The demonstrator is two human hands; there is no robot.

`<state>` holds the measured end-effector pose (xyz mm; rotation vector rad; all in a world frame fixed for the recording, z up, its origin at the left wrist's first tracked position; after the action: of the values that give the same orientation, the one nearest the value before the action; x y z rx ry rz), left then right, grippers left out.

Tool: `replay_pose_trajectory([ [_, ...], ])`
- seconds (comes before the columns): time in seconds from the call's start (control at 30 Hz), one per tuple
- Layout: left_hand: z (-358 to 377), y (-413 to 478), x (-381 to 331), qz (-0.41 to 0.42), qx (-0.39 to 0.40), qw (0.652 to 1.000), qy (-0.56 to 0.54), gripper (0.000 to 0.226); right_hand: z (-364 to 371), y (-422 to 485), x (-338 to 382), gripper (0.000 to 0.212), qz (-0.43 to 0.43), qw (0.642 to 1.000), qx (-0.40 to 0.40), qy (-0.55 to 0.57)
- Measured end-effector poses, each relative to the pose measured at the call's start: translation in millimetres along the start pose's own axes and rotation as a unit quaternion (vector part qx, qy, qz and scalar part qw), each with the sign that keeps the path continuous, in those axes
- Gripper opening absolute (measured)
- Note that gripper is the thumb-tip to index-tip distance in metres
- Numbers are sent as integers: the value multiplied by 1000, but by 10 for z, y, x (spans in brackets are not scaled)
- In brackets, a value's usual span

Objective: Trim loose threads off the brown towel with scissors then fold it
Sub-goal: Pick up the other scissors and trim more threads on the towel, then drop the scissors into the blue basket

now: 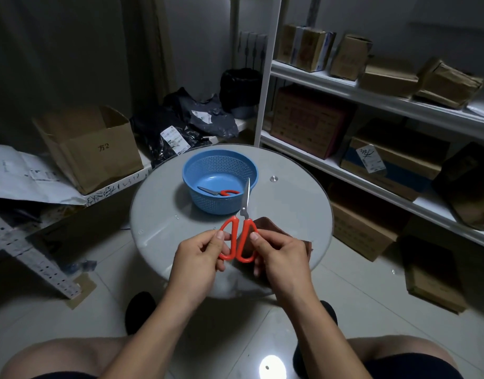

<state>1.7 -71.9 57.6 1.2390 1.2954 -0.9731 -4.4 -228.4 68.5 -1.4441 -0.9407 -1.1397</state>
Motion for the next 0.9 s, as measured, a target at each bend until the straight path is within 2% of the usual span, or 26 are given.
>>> replay_pose_trajectory([
  [0.1,-6,138,-16,-22,6,997,-73,25,-14,103,93,13,7,1000,3,-1],
  [0.2,-46,308,-24,-18,5,994,-109,22,61,296,190,13,11,999,-1,-50],
  [0.3,-106,541,-25,-7,12,995,-103,21,196,642,309,15,8,995,-22,-100],
  [0.43,-267,857,10,-22,-26,998,-51,19,392,1182,550,17,-15,978,-66,-195],
  [0.53,-372,968,173,-43,-43,998,-7,15,591,1690,705,14,-23,945,-96,-310],
  [0.67,-417,964,451,-85,-39,996,3,19,835,2015,751,14,-34,873,-81,-480],
  [0.77,-418,982,572,-105,-37,994,10,20,980,2088,678,33,-45,832,-46,-552],
  [0.9,-413,1047,622,-111,-42,993,7,19,1049,2167,604,34,-42,797,-22,-602],
])
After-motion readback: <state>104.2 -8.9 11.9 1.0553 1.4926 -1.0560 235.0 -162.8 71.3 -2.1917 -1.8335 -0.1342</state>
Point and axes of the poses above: each hand's wrist, its own y-axis towards the middle knuckle, its own z-axis out of the palm, x = y × z, the point moved 1 cm from there along y, towards the middle knuckle, and after that the axes turned 7 degrees about z, right-handed, at the moved point
